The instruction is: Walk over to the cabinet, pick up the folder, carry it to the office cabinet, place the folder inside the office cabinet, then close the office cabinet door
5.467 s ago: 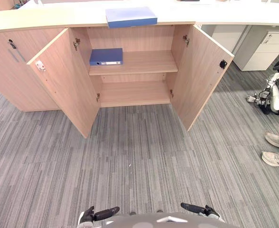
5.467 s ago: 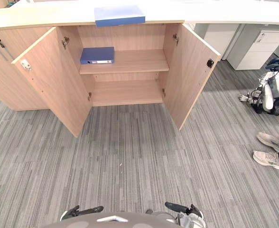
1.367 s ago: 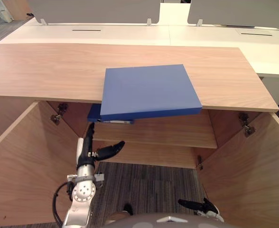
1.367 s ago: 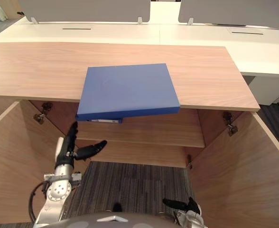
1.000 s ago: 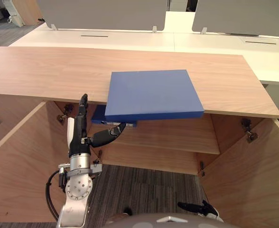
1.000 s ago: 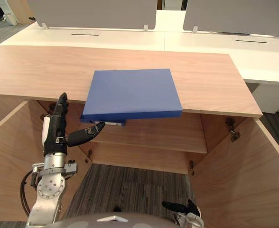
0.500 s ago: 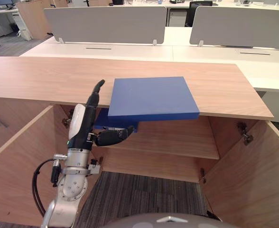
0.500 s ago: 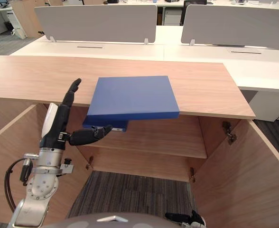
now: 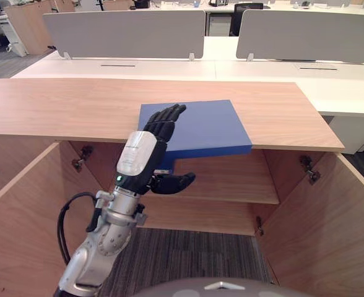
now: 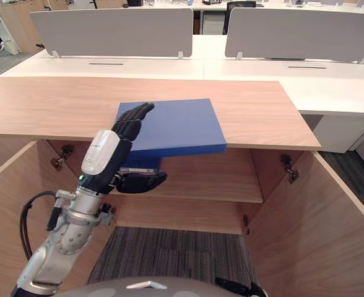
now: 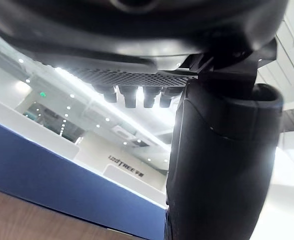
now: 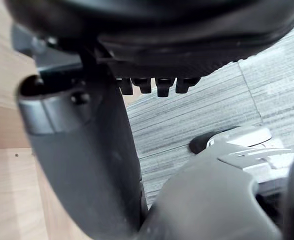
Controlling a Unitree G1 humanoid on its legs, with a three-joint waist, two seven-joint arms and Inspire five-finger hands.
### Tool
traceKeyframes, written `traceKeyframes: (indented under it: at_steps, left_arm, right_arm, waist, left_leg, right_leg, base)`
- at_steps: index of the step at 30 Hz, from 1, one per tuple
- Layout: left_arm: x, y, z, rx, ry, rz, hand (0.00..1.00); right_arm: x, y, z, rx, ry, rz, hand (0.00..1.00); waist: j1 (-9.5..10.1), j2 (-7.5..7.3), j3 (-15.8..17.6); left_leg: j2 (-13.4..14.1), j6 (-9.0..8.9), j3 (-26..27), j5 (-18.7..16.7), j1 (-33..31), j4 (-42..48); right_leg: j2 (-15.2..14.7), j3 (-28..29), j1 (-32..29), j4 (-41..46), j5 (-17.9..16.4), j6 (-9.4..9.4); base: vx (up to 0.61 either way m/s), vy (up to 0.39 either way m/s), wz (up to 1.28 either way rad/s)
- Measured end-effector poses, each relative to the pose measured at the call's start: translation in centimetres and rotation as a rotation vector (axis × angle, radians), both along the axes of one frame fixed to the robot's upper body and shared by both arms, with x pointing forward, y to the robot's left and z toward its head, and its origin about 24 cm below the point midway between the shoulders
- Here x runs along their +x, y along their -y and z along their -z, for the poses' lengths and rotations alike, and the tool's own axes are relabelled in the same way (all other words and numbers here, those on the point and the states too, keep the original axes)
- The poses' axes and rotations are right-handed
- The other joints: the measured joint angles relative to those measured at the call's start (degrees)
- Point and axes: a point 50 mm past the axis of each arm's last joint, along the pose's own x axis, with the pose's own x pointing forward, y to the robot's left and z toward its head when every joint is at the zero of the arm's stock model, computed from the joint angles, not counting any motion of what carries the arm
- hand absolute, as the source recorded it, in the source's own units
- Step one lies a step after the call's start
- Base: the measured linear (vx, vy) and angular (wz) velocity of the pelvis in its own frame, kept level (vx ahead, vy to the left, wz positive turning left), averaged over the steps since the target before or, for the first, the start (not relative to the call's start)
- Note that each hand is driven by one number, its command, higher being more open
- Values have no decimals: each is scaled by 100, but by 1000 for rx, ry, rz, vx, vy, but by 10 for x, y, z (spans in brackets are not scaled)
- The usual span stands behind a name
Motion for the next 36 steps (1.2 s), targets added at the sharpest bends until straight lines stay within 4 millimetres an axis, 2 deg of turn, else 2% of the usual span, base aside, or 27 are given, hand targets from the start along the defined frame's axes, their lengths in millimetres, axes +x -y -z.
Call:
traceKeyframes:
  at_steps: [6,12,14,18,21,28,29,36]
  left_arm:
    - [3,10,-5,46,78,10,100]
    - [9,11,-8,111,121,-22,100]
    - [11,10,-4,127,109,-32,100]
    - [16,5,22,209,5,-48,100]
    - [19,1,33,249,-37,-73,100]
    - [21,-4,37,316,-43,-100,100]
    - [21,-4,37,321,-41,-103,0]
    - [23,-11,36,371,-4,-160,0]
  right_arm:
    - [-2,0,0,0,-4,2,100]
    - [-3,0,0,2,-7,6,100]
    - [-2,0,0,3,-8,8,100]
    - [-2,2,0,1,-9,7,100]
    - [-3,2,0,1,-10,7,100]
    - [-1,2,0,5,-5,3,100]
    - [-1,2,0,5,-4,3,100]
    - [2,0,0,23,7,-8,100]
  waist:
    - [-20,-5,-8]
    - [-56,-10,-29]
    - [-58,-6,-31]
    - [-60,32,-55]
    - [-60,36,-57]
    - [-58,12,-41]
    - [-58,10,-39]
    - [-70,-36,-1]
  left_leg:
    - [0,4,105,-15,39,-36]
    - [-2,4,129,-26,42,-51]
    - [-8,4,127,-25,62,-59]
    - [-19,5,122,-24,68,-64]
    - [-23,5,121,-24,67,-67]
    - [-27,-4,107,-33,64,-70]
    - [-27,-6,107,-34,64,-70]
    - [-25,-19,108,-50,63,-97]
  right_leg:
    - [2,98,-18,-19,8,13]
    - [1,124,-22,-43,10,16]
    - [1,120,-16,-47,10,16]
    - [-11,106,-12,-81,9,13]
    - [-15,101,-10,-99,8,12]
    - [-18,91,7,-166,11,9]
    - [-18,91,9,-170,11,9]
    - [-18,97,13,-198,12,8]
  base:
    - [-6,-6,-8]
    - [-2,-3,-2]
    - [0,0,0]
    - [-17,-8,0]
    - [-11,-5,0]
    - [0,0,0]
    - [0,0,0]
    - [0,0,0]
